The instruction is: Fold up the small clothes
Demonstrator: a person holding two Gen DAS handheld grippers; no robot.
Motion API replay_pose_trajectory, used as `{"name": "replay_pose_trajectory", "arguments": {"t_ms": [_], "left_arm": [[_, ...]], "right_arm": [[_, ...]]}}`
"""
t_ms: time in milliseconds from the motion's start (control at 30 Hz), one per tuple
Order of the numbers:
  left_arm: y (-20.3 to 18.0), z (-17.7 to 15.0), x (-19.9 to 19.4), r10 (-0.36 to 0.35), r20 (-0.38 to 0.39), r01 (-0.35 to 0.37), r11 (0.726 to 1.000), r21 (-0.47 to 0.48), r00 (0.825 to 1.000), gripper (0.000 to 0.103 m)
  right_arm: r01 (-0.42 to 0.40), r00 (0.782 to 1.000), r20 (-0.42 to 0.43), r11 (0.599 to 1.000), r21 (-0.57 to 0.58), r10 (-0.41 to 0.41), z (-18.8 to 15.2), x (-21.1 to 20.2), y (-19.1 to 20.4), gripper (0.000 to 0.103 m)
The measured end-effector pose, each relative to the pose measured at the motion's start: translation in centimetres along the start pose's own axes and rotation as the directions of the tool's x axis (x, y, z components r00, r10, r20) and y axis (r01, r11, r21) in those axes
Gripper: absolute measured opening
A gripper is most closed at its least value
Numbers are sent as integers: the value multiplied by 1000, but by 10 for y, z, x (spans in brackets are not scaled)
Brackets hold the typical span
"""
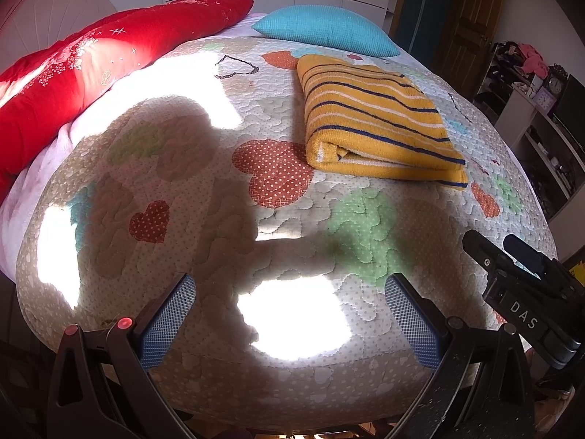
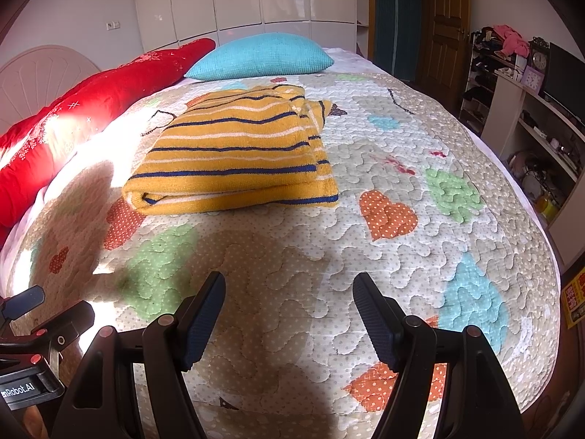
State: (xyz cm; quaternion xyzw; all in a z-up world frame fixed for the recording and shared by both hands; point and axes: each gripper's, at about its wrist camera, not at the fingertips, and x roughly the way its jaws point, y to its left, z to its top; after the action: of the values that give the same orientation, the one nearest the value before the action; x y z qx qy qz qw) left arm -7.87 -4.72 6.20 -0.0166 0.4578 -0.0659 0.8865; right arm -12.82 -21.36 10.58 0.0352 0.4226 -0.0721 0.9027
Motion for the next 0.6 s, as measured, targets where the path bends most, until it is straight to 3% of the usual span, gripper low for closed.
{"name": "replay_pose_trajectory", "arguments": {"t_ms": [600], "left_arm": [[2,-3,2,2,-10,-2,1000,0,1000,103]], "right_arm": [[-7,1000,4,1000,9,7,-2,-1,-1,77]]}}
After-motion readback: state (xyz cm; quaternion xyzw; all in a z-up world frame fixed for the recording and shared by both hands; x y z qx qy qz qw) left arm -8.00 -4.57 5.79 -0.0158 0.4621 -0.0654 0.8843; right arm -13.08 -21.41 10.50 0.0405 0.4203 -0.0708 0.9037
